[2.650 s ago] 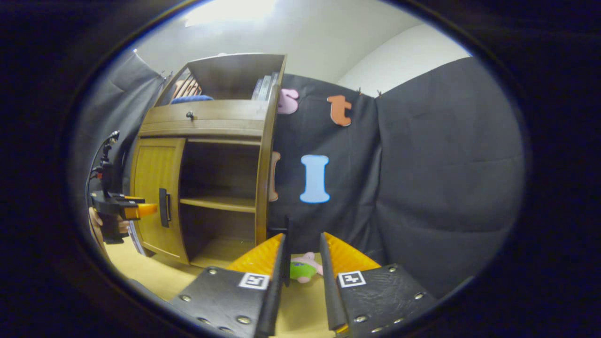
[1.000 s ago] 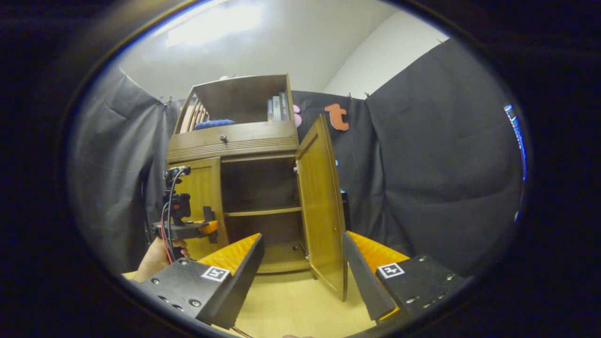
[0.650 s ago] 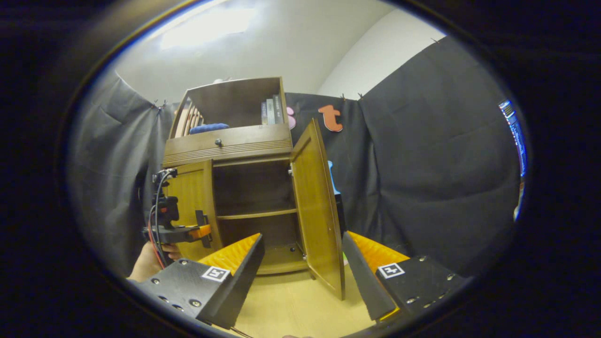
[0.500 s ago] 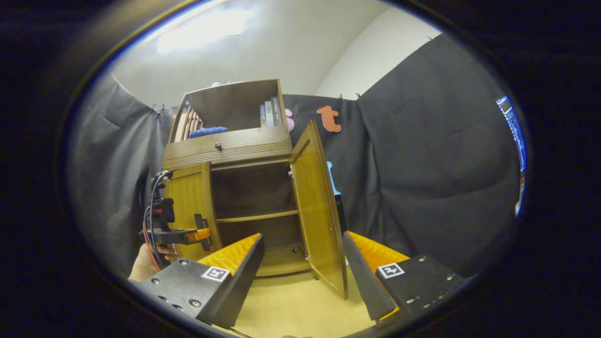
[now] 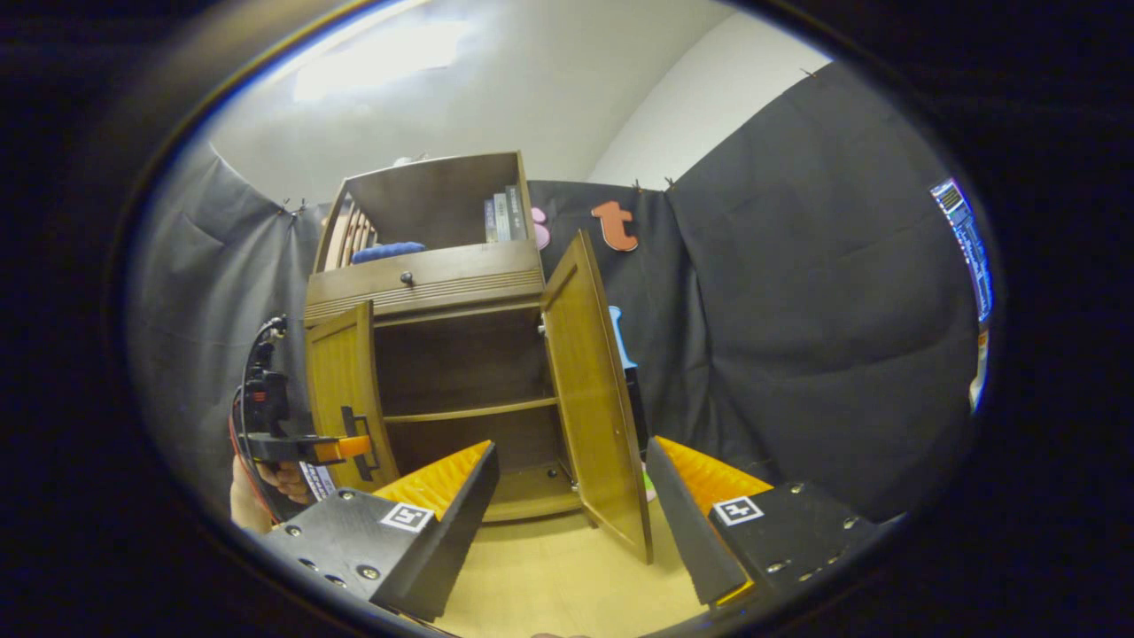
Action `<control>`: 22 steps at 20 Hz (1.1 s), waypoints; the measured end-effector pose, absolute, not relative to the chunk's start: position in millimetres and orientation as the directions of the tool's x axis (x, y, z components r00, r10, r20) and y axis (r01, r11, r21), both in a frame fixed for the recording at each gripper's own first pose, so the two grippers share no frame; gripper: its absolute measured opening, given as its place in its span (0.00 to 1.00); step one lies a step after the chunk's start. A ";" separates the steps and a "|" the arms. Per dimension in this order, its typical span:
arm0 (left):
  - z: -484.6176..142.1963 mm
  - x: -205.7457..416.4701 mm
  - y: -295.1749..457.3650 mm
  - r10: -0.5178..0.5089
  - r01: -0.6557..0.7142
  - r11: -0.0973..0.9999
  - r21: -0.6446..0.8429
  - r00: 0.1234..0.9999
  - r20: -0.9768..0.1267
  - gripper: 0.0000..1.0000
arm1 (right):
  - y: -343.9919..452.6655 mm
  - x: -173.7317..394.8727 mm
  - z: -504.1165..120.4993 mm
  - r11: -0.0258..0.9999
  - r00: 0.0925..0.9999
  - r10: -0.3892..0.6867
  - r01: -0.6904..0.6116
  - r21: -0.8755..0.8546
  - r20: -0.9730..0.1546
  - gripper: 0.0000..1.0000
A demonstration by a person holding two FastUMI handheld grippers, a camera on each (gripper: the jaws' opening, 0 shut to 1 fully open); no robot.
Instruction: Open the right door of the double-door shoe cabinet with the right hand, and open the left door with the left hand.
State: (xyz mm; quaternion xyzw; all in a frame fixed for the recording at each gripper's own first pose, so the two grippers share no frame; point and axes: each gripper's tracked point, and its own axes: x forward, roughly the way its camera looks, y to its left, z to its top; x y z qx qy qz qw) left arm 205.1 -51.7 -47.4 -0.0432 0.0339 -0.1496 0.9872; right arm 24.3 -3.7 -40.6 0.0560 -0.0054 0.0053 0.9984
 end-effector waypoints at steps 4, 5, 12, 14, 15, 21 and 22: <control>-48.3 182.5 -39.1 -0.313 0.306 0.947 -0.099 0.948 -0.056 0.30 | 1.6 21.7 -38.5 0.996 1.000 0.023 -0.022 0.091 -0.003 0.99; -47.7 178.6 -35.0 -0.316 0.309 0.946 -0.098 0.947 -0.055 0.30 | 5.9 21.6 -37.3 0.996 1.000 0.028 -0.028 0.087 -0.005 0.98; -47.5 150.6 -9.0 -0.323 0.315 0.943 -0.111 0.944 -0.062 0.30 | 39.7 38.3 -27.5 0.994 0.993 0.106 -0.105 0.027 -0.049 0.99; -47.0 141.3 0.6 -0.318 0.310 0.944 -0.109 0.946 -0.060 0.30 | 47.2 43.0 -27.0 0.993 0.992 0.116 -0.115 0.020 -0.054 0.98; -46.5 137.4 4.9 -0.314 0.307 0.946 -0.105 0.948 -0.059 0.31 | 51.4 44.4 -27.7 0.992 0.991 0.122 -0.121 0.024 -0.057 0.98; -46.1 121.0 29.7 -0.291 0.284 0.954 -0.098 0.955 -0.065 0.30 | 64.6 56.9 -25.8 0.990 0.988 0.136 -0.132 0.056 -0.073 0.98; -46.3 117.9 33.8 -0.289 0.281 0.954 -0.102 0.955 -0.065 0.30 | 68.9 58.2 -25.0 0.989 0.987 0.144 -0.141 0.049 -0.075 0.99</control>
